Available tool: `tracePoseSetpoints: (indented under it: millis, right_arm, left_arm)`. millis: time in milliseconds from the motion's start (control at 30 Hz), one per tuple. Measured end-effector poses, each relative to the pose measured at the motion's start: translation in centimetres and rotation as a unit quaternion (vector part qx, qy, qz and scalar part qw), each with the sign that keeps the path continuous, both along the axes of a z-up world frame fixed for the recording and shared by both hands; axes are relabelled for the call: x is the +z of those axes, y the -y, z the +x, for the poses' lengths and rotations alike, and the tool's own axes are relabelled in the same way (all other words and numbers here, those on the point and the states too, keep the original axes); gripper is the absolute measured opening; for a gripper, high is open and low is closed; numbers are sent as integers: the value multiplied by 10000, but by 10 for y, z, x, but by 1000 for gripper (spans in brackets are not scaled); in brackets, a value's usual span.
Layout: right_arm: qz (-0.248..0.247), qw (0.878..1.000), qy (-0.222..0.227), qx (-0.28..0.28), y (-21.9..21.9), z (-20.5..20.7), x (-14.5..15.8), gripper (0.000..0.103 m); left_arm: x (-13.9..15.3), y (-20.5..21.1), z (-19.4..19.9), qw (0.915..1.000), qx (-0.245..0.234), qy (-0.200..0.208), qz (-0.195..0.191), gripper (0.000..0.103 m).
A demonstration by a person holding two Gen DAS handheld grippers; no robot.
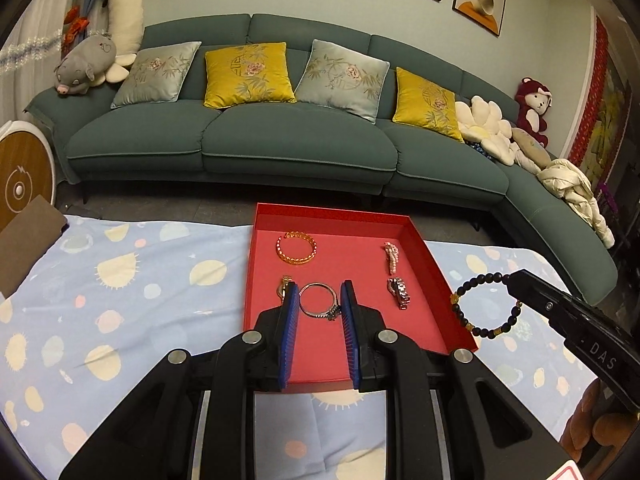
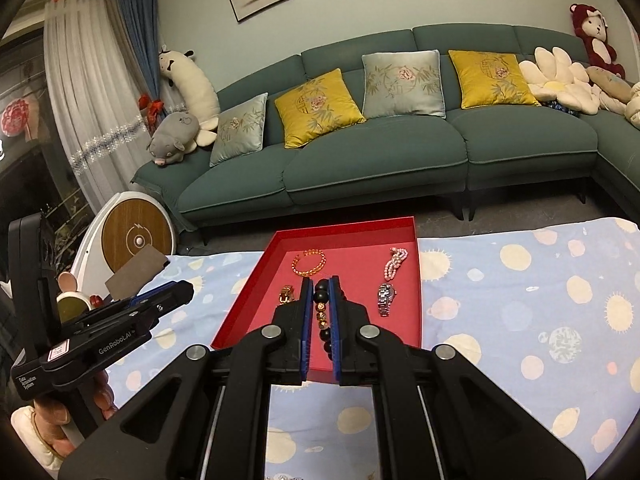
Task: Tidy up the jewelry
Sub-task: 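Carry the ring and beaded bracelet into the red box and open both tools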
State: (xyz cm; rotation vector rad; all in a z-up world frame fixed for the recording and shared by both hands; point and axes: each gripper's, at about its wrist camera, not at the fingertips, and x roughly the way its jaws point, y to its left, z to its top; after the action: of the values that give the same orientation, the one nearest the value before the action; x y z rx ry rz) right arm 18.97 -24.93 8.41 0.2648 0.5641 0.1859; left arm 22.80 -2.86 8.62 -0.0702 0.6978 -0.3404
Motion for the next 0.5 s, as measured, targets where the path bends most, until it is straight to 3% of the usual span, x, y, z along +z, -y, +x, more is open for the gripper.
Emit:
tracePoseSetpoints:
  millis: [233,500]
  right_arm:
    - [65,9990,-442,-46,3,33,-35,7]
    - [-183,9959,-884,48,-4,55,-67,7]
  left_arm:
    - [-28,4,29,9996,65,-276,59,19]
    - [-49,-2,46,9983,115,-575,58,19]
